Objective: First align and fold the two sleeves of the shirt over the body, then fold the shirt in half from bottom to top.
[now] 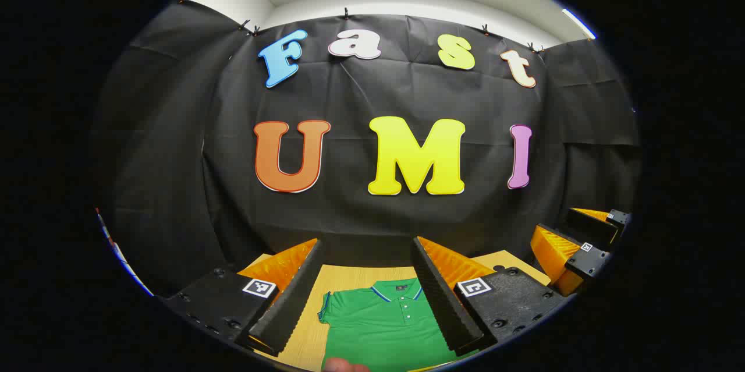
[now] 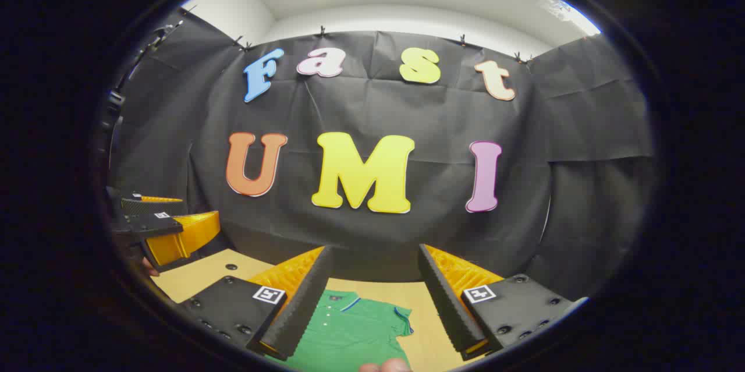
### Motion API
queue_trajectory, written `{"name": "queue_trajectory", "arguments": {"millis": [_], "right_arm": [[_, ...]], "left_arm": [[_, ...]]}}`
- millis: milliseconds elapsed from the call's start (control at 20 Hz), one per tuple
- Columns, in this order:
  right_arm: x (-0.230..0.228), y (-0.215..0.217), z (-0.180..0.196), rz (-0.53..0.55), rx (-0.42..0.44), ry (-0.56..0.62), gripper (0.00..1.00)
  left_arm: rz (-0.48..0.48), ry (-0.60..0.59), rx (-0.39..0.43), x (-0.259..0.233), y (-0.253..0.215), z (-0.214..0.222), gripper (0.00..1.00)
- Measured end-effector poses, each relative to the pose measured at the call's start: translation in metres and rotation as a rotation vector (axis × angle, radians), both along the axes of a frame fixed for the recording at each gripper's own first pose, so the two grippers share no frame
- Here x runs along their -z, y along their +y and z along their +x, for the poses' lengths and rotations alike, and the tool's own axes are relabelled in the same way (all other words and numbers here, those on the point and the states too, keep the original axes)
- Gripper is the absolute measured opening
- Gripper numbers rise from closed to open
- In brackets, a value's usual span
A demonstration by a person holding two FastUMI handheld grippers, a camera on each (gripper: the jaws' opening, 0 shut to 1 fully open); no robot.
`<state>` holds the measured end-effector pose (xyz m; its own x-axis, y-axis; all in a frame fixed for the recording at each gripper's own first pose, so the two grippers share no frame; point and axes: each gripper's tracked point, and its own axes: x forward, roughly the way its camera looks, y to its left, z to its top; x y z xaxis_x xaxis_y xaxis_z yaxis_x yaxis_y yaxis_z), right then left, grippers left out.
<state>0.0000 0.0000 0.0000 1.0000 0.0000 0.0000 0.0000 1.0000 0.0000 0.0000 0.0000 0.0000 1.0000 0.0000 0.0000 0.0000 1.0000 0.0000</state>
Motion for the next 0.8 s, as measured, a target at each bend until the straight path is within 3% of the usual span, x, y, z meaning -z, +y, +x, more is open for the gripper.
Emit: {"name": "queue_trajectory", "arguments": {"millis": [800], "right_arm": [[0.0011,0.0064,0.0044,0.005,-0.017,0.004,0.95]], "left_arm": [[0.017,-0.03,-0.025,-0.0046,0.0055,0.0011,0.97]]}}
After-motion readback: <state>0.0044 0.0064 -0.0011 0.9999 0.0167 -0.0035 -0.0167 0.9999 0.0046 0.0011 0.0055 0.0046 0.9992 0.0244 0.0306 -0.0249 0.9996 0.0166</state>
